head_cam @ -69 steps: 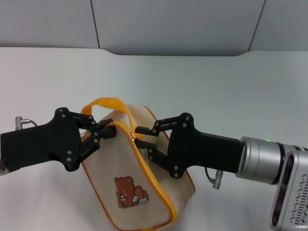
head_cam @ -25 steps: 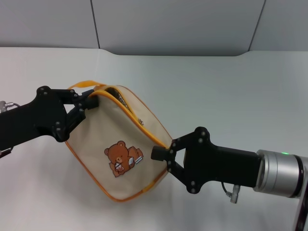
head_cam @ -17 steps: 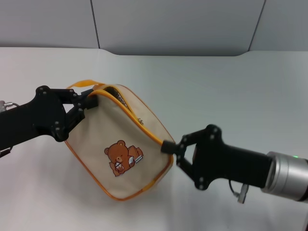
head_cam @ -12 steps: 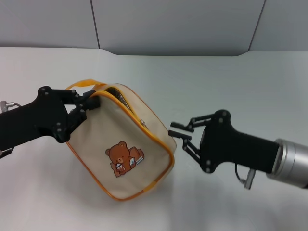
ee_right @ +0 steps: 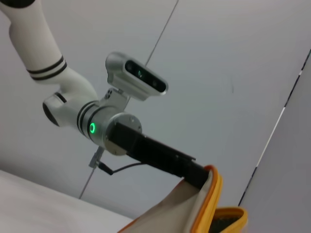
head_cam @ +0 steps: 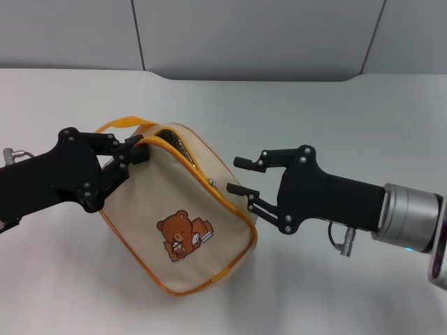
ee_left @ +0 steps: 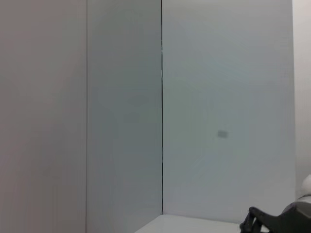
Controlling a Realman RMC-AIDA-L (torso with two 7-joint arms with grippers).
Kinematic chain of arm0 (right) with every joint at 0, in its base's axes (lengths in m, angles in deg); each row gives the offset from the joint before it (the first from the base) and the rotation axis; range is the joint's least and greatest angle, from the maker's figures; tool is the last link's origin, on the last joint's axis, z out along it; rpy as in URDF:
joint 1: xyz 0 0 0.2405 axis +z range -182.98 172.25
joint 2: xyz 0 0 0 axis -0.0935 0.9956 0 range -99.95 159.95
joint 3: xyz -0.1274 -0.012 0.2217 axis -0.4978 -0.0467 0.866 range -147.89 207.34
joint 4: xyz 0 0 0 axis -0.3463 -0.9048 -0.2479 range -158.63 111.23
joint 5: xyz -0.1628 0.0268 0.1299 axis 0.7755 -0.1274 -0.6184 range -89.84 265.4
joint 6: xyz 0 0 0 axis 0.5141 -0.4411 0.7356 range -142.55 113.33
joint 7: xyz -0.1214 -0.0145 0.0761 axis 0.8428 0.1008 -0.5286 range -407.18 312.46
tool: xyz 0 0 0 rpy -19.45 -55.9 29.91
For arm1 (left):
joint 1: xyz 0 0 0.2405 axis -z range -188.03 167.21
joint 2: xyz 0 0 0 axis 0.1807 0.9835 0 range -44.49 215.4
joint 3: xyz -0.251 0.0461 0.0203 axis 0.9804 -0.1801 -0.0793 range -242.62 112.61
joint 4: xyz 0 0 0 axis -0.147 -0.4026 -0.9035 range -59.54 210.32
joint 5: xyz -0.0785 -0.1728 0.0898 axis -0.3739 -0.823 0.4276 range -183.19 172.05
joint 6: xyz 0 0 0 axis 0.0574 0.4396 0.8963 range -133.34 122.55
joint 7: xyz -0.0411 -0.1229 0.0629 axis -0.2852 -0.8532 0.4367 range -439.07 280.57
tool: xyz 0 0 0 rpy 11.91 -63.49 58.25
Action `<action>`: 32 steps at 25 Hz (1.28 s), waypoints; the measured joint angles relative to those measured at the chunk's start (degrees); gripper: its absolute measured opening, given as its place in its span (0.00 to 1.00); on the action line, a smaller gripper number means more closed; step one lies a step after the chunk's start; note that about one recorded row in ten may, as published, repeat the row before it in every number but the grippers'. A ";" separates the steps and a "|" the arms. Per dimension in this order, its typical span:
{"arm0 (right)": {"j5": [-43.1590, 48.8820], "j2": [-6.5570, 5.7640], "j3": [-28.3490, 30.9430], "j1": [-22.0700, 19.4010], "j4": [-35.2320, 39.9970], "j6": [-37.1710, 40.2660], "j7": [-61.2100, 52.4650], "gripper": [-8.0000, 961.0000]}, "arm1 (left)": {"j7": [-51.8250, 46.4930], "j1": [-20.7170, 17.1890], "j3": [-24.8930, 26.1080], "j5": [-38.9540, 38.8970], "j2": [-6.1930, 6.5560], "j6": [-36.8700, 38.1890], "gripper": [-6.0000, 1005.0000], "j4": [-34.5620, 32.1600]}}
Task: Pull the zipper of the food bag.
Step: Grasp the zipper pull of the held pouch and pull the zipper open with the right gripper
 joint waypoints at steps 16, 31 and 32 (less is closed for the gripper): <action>0.21 0.05 -4.43 1.44 -1.87 -2.10 -0.13 0.30 | 0.74 0.21 0.04 0.04 -0.01 0.74 0.07 0.08; -1.87 0.05 -5.11 2.83 -3.15 -2.34 0.34 0.29 | 0.65 0.55 -0.10 0.03 -0.49 0.75 0.07 0.18; -2.20 0.05 -5.11 2.85 -3.30 -2.34 0.35 0.29 | 0.61 0.55 -0.10 0.02 -0.51 0.78 0.07 0.18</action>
